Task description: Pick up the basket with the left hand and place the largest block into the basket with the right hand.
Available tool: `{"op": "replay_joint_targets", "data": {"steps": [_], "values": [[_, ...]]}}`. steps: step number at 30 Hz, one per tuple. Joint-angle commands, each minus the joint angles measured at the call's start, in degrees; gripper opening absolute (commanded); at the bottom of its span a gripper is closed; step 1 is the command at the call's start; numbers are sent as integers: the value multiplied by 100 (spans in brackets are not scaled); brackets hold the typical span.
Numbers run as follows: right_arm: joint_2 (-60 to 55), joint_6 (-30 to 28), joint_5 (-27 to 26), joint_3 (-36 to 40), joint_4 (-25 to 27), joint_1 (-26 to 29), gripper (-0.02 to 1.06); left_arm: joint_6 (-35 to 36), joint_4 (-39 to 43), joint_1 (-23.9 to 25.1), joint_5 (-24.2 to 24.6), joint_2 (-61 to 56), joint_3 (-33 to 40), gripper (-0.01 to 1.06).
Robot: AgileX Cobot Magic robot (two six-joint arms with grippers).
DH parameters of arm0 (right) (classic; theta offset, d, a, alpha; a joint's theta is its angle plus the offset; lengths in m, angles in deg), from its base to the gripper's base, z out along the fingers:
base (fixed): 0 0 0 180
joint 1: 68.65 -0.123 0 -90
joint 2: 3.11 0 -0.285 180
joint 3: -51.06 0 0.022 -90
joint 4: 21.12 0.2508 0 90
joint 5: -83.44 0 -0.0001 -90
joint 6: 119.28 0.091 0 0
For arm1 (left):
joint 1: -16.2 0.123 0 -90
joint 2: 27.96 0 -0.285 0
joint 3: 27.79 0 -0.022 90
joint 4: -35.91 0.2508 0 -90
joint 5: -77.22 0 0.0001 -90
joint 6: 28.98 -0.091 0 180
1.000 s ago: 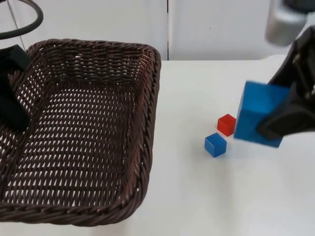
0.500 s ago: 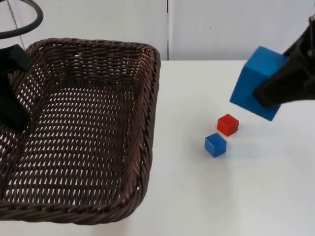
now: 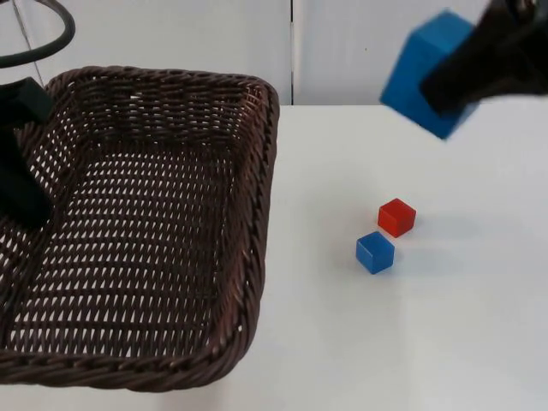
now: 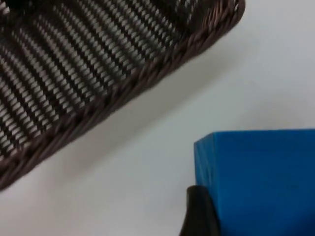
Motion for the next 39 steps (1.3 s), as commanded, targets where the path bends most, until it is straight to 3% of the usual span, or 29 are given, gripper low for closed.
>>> {"op": "replay_joint_targets", "data": {"steps": [1, 13, 23, 39], "values": [[-116, 64, 40, -257, 13, -7, 0, 1, -122, 9, 13, -82, -1, 0], [-1861, 62, 438, -2064, -313, -1061, 0, 1, -134, 9, 14, -82, -1, 0], [-3037, 62, 521, -3219, -313, -1382, 0, 1, -134, 9, 14, -82, -1, 0], [-3636, 62, -130, -3433, -313, -1382, 0, 1, -123, 9, 14, -82, -1, 0]]}}
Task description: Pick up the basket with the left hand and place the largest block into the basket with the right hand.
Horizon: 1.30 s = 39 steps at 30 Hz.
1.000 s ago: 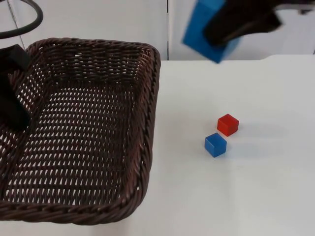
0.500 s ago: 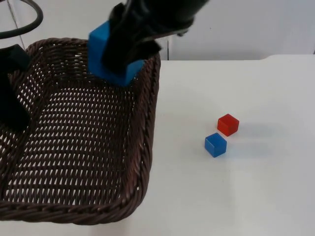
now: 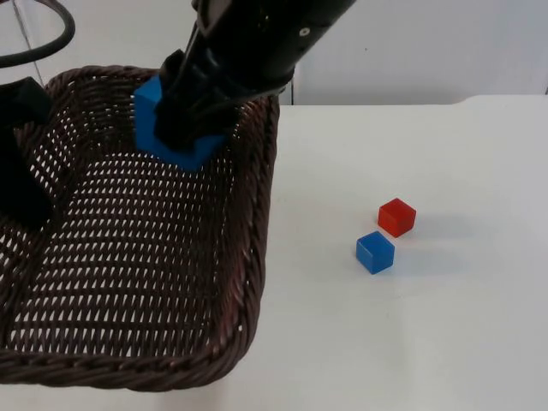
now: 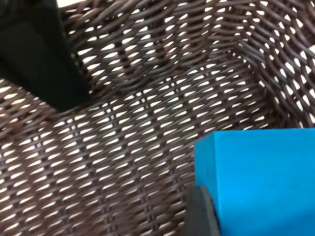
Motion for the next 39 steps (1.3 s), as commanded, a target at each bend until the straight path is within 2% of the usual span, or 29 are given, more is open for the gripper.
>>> {"op": "replay_joint_targets", "data": {"steps": [1, 7, 10, 11, 13, 14, 15, 16, 19, 32, 39], "values": [[-13, 3, -189, -65, 14, -39, 0, 1, -123, 9, 17, -82, -1, 0], [-254, 3, -251, -65, 36, -39, 1, 1, -123, 9, 43, -82, -1, 0], [-280, 3, -251, -65, 36, -39, 14, 1, -123, 9, 43, -82, -1, 0], [-280, 3, -251, -65, 36, -39, 14, 1, -123, 9, 43, -82, -1, 0], [-280, 3, -251, -65, 47, -39, 30, 1, -123, 9, 43, -82, -1, 0], [-280, 3, -251, -65, 47, -39, 45, 1, -123, 9, 43, -82, -1, 0], [-280, 3, -251, -65, 47, -39, 53, 1, -123, 9, 43, -82, -1, 0], [-280, 3, -251, -65, 47, -39, 53, 1, -123, 9, 43, -82, -1, 0], [-280, 3, -263, -65, 47, -39, 72, 1, -123, 9, 43, -82, -1, 0], [-48, 3, -140, -65, 12, -25, 74, 1, -113, 9, 42, -82, -1, 0], [556, 90, 639, -65, 10, 191, 74, 1, -113, 9, 16, -82, -1, 0]]}}
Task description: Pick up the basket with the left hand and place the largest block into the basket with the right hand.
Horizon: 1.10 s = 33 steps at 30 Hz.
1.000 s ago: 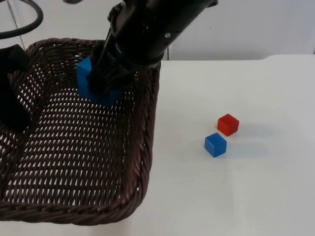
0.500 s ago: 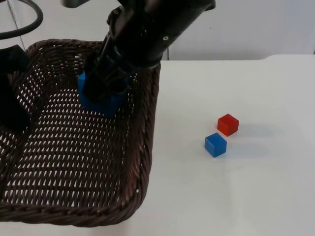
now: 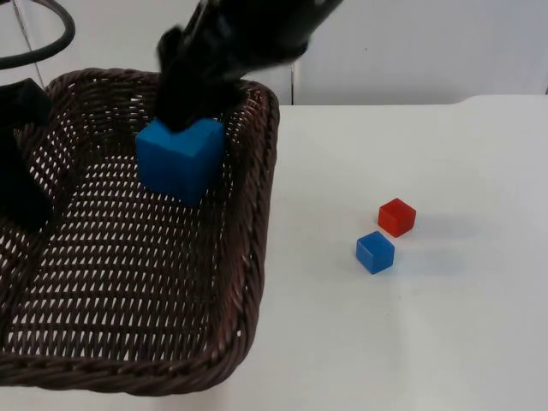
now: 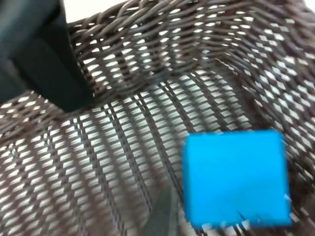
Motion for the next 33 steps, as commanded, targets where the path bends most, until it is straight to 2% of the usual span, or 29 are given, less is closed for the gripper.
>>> {"op": "replay_joint_targets", "data": {"steps": [1, 2, 7, 11, 16, 20, 26, 31, 33], "values": [[329, 126, 399, -21, -11, 182, 74, 1, -132, 9, -2, -82, -1, 0], [433, 280, 529, -21, -11, 289, 74, 1, -132, 9, -2, -82, -1, 0], [851, 319, 706, 145, 29, 622, 74, 1, -143, 9, -1, -82, -1, 0], [1508, 319, 441, 729, 29, 933, 74, 1, -155, 9, -1, -82, -11, 0], [2423, 292, -165, 1744, 46, 1206, 74, 1, -210, 9, -52, -82, -11, 0], [2802, 292, -383, 2250, 34, 1222, 74, 1, -309, 9, -90, -82, -11, 0], [2967, 329, -429, 2524, 34, 1222, 74, -265, -488, 9, -180, -82, -11, 0], [2965, 329, -471, 2640, 34, 1222, 74, -341, -713, 9, -664, 40, -11, 0], [2965, 329, -483, 2641, 34, 1222, 74, -341, -751, 9, -717, 70, -11, 0]]}}
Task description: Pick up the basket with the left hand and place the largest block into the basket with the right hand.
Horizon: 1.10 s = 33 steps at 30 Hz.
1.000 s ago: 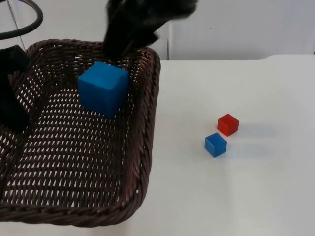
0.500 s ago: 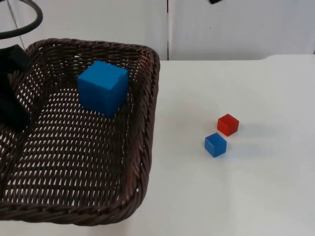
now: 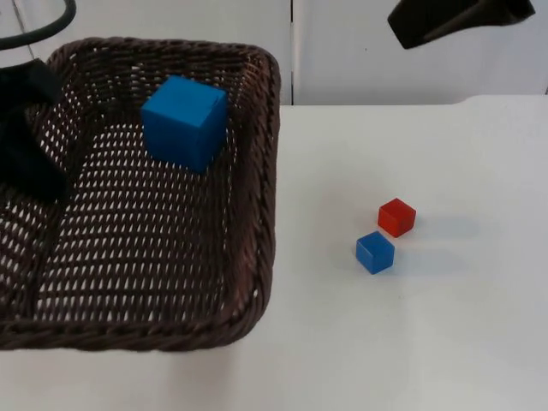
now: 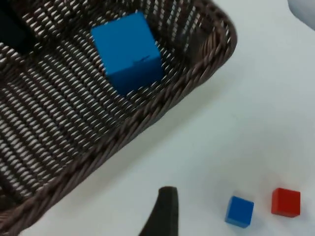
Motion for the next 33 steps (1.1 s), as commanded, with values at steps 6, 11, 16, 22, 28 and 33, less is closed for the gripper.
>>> {"op": "replay_joint_targets", "data": {"steps": [6, 11, 16, 22, 28, 33], "values": [[54, 4, -107, 24, 34, 30, 74, -4, -611, 9, -753, 683, -11, 0], [54, 4, -107, 24, 34, 30, 74, -85, -764, 9, -1441, 1299, -11, 0], [54, 4, -117, 24, 34, 30, 74, -600, -1207, 9, -1894, 1786, -11, 0], [54, 4, -119, 24, 34, 30, 74, -1262, -1788, 9, -2089, 2237, -11, 0], [54, 4, -119, 24, 24, 30, 74, -1373, -1878, 9, -2078, 2514, -11, 0], [54, 20, -119, 24, 9, 30, 74, -1427, -1878, 9, -2055, 2535, -11, 3]]}}
